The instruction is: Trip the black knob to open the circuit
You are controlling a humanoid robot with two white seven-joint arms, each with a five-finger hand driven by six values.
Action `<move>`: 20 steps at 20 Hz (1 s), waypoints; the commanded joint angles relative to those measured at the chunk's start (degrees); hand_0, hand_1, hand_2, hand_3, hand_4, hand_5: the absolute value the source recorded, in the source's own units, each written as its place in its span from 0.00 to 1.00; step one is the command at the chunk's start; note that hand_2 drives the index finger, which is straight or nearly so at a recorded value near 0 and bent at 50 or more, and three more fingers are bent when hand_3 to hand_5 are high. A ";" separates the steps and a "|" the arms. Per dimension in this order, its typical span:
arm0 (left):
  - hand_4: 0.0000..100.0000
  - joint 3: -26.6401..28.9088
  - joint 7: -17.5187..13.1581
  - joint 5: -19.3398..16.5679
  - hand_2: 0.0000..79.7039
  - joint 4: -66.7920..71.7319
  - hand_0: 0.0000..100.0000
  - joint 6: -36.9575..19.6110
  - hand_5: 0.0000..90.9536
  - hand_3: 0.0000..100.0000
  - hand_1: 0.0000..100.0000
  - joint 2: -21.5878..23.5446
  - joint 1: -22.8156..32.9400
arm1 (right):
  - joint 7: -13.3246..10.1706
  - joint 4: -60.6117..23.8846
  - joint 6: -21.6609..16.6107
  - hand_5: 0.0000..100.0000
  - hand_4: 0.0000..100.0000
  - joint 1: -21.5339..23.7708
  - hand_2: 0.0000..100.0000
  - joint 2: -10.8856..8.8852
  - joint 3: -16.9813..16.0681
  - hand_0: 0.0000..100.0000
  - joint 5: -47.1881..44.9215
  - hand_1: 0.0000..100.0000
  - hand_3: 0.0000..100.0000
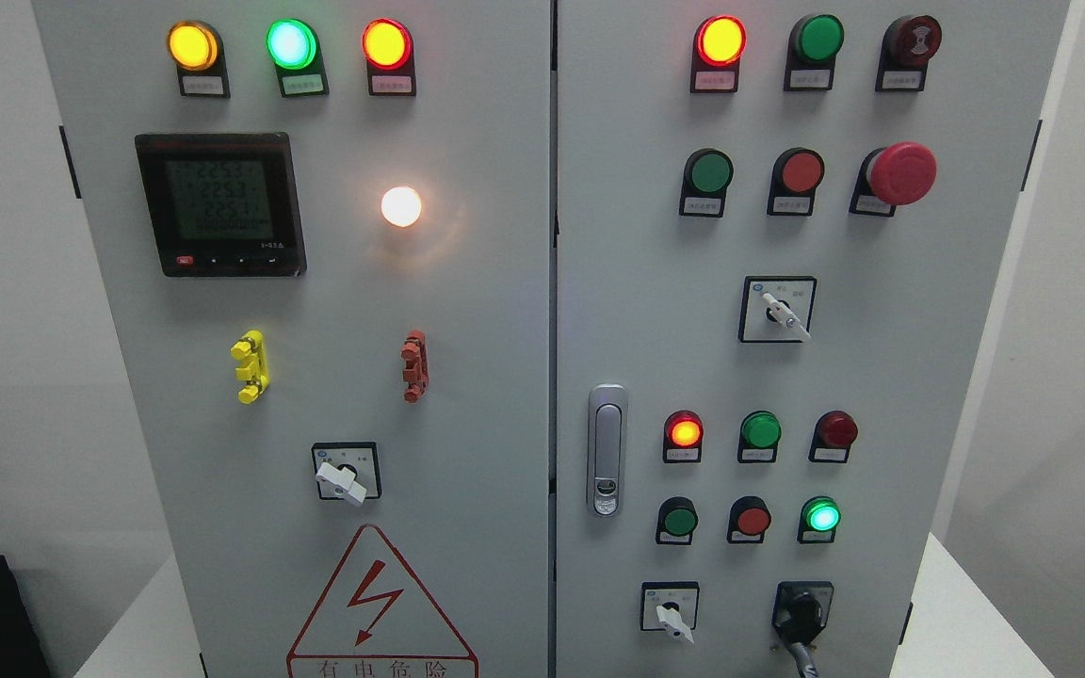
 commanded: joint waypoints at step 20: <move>0.00 0.07 0.01 0.14 0.00 -0.01 0.12 -0.12 0.00 0.00 0.39 0.00 -0.14 | 2.30 -3.37 -1.76 1.00 1.00 -0.93 0.08 -1.52 -0.89 0.00 -0.20 0.06 1.00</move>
